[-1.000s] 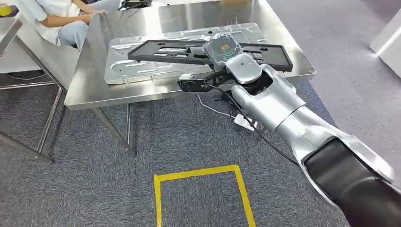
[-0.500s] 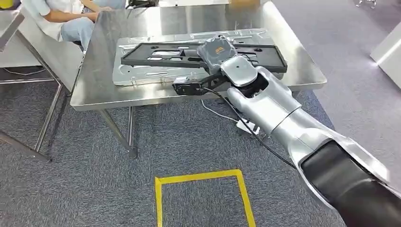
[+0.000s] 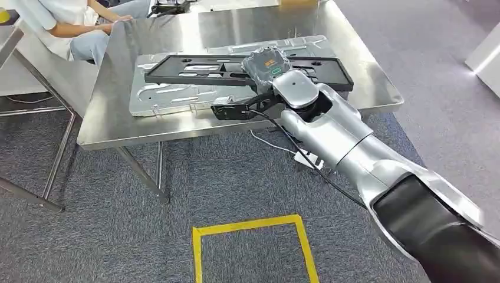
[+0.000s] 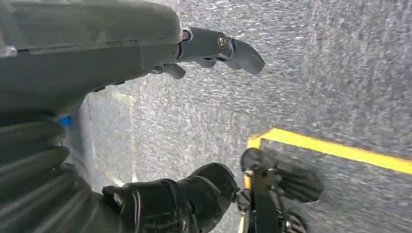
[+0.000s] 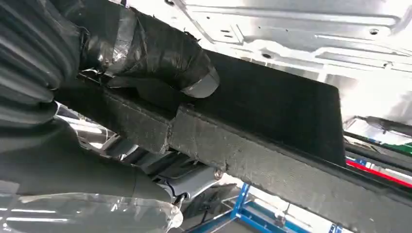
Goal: Take the parts from the cabinet and place them on the table.
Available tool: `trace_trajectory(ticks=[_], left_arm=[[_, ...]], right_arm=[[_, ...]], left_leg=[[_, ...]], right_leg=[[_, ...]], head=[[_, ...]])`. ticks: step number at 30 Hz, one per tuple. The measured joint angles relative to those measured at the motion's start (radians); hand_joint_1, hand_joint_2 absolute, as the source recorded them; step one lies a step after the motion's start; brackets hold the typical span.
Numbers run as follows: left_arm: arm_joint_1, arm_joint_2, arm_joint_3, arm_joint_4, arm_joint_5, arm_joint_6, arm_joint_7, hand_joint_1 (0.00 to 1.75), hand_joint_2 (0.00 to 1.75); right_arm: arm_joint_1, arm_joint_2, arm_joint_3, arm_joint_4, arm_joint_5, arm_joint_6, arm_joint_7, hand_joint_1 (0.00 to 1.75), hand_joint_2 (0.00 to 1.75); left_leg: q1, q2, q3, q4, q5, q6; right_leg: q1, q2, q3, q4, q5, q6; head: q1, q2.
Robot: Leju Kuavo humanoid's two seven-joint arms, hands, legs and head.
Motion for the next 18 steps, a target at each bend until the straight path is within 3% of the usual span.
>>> trace_trajectory(ticks=[1,2,3,4,6,7,9,11,12,13,14,16,17,18], left_arm=[[0.000,0.001,0.000,0.000,0.000,0.000,0.000,0.00,1.75],[0.000,0.001,0.000,0.000,0.000,0.000,-0.002,0.00,1.75],[0.000,0.003,0.000,0.000,0.000,0.002,-0.004,0.00,1.75],[-0.002,0.003,0.000,0.000,0.000,0.004,-0.005,0.00,1.75],[-0.001,0.002,0.000,0.000,0.000,0.005,-0.008,0.00,1.75],[0.000,0.002,0.000,0.000,0.000,0.006,-0.008,0.00,1.75],[-0.001,0.002,0.000,0.000,0.000,0.010,-0.011,0.00,1.75],[0.000,0.002,0.000,0.000,-0.002,0.013,-0.012,0.00,1.75],[0.000,0.002,0.000,0.000,-0.002,0.013,-0.013,0.00,1.75],[0.000,0.002,0.000,0.000,-0.002,0.013,-0.013,0.00,1.75],[0.000,0.002,0.000,0.000,-0.002,0.013,-0.013,0.00,1.75],[0.000,0.002,0.000,0.000,-0.003,0.014,-0.010,0.00,1.75],[0.000,0.002,0.000,0.000,-0.005,0.016,-0.002,0.00,1.75],[0.000,0.001,0.000,0.000,-0.006,0.019,0.005,0.00,1.75]], right_arm=[[-0.001,0.001,0.000,0.000,0.000,-0.001,0.000,1.75,1.75],[-0.003,0.002,0.000,0.001,-0.001,-0.002,0.000,1.75,1.75],[-0.008,0.003,0.000,0.001,-0.002,-0.005,0.000,1.75,1.75],[-0.009,0.003,0.000,0.000,-0.003,-0.007,0.000,1.75,1.75],[-0.008,0.005,0.000,0.001,-0.005,-0.007,-0.003,1.75,1.75],[-0.008,0.005,0.000,0.000,-0.006,-0.007,-0.003,1.75,1.75],[-0.011,0.005,0.000,0.000,-0.005,-0.007,-0.003,1.75,1.75],[-0.009,0.005,0.000,0.001,-0.005,-0.007,-0.003,1.75,1.75],[-0.006,0.005,0.000,0.002,-0.005,-0.007,-0.003,1.75,1.75],[-0.002,0.005,0.000,0.003,-0.005,-0.007,-0.003,1.75,1.75],[-0.001,0.005,0.001,0.003,-0.005,-0.006,-0.003,1.75,1.75],[-0.002,0.005,0.002,0.003,-0.005,-0.006,-0.002,1.75,1.75],[-0.002,0.005,0.002,0.003,-0.003,-0.006,-0.002,1.75,1.75],[-0.003,0.005,0.002,0.004,0.001,-0.005,-0.001,1.75,1.75]], left_leg=[[0.002,0.001,0.040,-0.094,0.053,-0.002],[0.001,0.000,0.061,-0.132,0.048,-0.003],[-0.007,-0.002,0.076,-0.158,0.038,0.005],[-0.007,-0.002,0.072,-0.147,0.035,0.017],[-0.007,-0.002,0.072,-0.150,0.030,0.028],[-0.002,-0.001,0.080,-0.155,0.030,0.038],[-0.002,-0.001,0.089,-0.156,0.024,0.052],[-0.006,-0.001,0.093,-0.155,0.018,0.060],[-0.008,-0.001,0.096,-0.155,0.014,0.063],[-0.009,-0.001,0.099,-0.153,0.011,0.063],[-0.010,-0.003,0.104,-0.151,0.005,0.063],[-0.011,-0.006,0.117,-0.147,-0.007,0.060],[-0.011,-0.007,0.121,-0.146,-0.013,0.058],[-0.016,-0.006,0.117,-0.145,-0.015,0.052]], right_leg=[[-0.002,-0.001,0.008,0.005,-0.010,0.005],[0.000,0.000,0.011,0.007,-0.018,0.013],[0.005,0.001,0.007,0.016,-0.023,0.019],[0.005,0.002,0.005,0.011,-0.021,0.023],[0.006,0.000,0.010,0.009,-0.025,0.028],[0.009,0.000,0.009,0.018,-0.036,0.036],[0.004,-0.004,-0.036,0.112,-0.081,0.040],[0.003,-0.004,-0.128,0.279,-0.143,0.042],[0.003,-0.004,-0.167,0.335,-0.150,0.042],[0.003,-0.004,-0.183,0.342,-0.132,0.041],[0.003,-0.004,-0.175,0.304,-0.091,0.037],[0.006,-0.004,-0.110,0.136,0.016,0.025],[0.010,-0.005,-0.083,0.055,0.048,0.016],[0.014,-0.007,-0.066,0.048,0.036,0.010]], head=[[0.000,0.000],[0.001,0.000],[-0.003,0.000],[-0.004,0.000],[0.000,0.000],[-0.001,0.000],[0.006,0.000],[0.007,0.000],[0.007,0.000],[0.006,0.000],[0.007,0.000],[0.007,0.000],[0.008,0.000],[0.006,0.000]])
